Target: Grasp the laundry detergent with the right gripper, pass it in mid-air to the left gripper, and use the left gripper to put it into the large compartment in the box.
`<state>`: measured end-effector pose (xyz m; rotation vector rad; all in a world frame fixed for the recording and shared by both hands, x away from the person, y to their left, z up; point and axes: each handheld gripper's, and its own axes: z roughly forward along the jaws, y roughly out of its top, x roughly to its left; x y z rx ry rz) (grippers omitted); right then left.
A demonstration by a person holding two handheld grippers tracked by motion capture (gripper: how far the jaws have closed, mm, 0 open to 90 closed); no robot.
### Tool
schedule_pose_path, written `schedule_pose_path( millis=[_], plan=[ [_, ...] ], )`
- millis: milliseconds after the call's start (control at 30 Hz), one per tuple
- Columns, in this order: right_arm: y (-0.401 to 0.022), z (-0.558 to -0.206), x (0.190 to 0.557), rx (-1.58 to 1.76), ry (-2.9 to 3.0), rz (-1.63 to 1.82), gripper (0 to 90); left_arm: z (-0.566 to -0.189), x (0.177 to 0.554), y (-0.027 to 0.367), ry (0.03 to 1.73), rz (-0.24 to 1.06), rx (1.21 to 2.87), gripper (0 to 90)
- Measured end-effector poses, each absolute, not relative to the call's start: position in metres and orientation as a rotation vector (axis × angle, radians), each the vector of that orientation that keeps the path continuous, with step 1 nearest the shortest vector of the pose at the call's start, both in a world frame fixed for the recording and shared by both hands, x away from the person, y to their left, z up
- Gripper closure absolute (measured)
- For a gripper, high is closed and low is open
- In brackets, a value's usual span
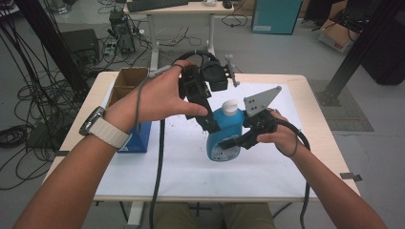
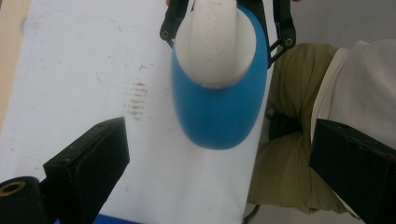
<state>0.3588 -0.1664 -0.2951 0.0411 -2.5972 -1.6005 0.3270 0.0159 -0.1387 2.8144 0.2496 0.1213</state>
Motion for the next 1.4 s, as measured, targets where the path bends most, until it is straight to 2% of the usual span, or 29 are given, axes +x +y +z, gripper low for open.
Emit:
schedule_pose_path(
  millis=[1400],
  plan=[
    [-0.167, -0.2964, 0.361, 0.027, -2.598, -1.585, 43.4, -0.1413, 0.3294, 0.0163, 0.25, 0.125, 2.815, 5.7]
  ],
)
